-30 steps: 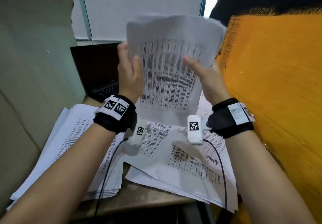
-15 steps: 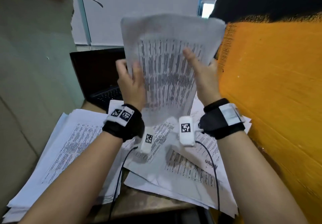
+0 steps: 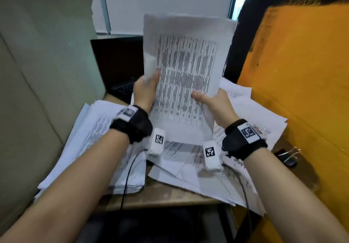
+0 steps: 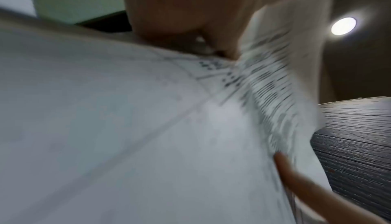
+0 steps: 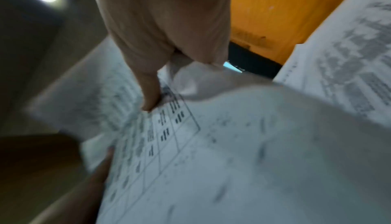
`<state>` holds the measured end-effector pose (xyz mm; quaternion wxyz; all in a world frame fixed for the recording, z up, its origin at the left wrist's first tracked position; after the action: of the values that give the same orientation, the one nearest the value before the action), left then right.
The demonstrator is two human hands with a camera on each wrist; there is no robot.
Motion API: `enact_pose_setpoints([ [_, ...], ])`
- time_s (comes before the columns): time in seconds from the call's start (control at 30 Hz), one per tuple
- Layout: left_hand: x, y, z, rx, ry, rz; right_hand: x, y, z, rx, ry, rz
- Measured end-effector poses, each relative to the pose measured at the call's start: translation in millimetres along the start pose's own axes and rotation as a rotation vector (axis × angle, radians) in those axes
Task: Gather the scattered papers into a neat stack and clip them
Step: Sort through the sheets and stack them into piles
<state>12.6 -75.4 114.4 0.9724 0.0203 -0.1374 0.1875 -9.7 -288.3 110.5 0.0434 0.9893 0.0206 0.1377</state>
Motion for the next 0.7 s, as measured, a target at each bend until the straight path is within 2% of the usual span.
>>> enact_pose_setpoints([
  [0.1,22.8,31.5,4.8,0.065,0.042,0.059,-2.5,-18.2,-0.8,-0.136,-0.050,-0.026],
  [0.23,45.3,89.0,27.1,-0.038,0.066,0.174,-14.2,-62.3,32.3,-0.103,-0.277,-0.125],
  [0.3,43.8,96.5,41.6,-0.136,0.100,0.123,-23.4,-98.3,48.7,-0.025,-0.406,-0.204],
  [0.37,38.9,89.5,48.5,-0.203,0.136,0.018,-33.5,-138.5,60.7,0.020,-0.492,-0.271],
  [0.5,25.2,59.8,37.0,-0.126,0.228,-0.165,-49.7,-197.4,76.6,0.111,-0.582,-0.501],
  [0.57,18.5,47.4,21.2,-0.087,0.290,-0.226,-42.3,-186.1,75.4,0.071,-0.560,-0.560],
  [0.6,14.7,41.7,12.6,-0.074,0.319,-0.253,-33.3,-167.0,72.8,0.038,-0.523,-0.528],
  [0.63,12.1,36.2,3.0,-0.066,0.347,-0.278,-24.3,-140.7,68.0,-0.001,-0.485,-0.447],
  [0.7,6.1,23.4,-16.0,-0.055,0.400,-0.341,-3.4,-74.0,64.7,-0.074,-0.449,-0.189],
])
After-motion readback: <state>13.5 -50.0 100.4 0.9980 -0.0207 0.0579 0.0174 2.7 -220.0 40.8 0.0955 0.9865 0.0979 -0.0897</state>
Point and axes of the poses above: each hand's wrist, its own x-axis towards the middle knuckle, its own y-axis out of the back of the hand, z = x × y, the point moved 4 cm from there along x, towards the middle knuckle
